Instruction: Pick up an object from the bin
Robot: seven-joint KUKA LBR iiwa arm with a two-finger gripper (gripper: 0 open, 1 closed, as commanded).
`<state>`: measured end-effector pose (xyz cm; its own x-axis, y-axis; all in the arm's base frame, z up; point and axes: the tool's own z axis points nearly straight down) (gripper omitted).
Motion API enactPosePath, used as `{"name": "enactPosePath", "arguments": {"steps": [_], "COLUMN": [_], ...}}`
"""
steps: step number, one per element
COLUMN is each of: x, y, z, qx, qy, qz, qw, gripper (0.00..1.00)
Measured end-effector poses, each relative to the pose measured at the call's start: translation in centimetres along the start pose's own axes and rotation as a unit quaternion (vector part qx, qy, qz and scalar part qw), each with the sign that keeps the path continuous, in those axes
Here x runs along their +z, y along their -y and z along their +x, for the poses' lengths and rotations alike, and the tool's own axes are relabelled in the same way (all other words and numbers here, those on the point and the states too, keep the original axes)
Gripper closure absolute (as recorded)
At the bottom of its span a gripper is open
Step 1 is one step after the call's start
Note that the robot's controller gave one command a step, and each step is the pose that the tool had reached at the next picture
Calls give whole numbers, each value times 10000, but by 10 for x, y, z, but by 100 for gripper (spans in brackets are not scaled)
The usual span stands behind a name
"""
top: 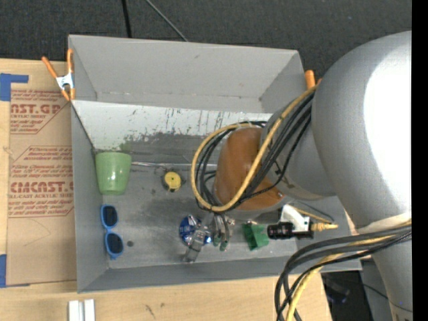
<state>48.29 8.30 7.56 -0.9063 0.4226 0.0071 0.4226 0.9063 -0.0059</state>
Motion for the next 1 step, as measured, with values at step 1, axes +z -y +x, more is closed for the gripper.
{"name": "enactPosePath", "arguments": {"steps": [1], "x": [-3], "y": [-2], "z": [-2], "qx": [-7], "qy": [30], "qz": [-26], "qw": [10000], "gripper": [100]}}
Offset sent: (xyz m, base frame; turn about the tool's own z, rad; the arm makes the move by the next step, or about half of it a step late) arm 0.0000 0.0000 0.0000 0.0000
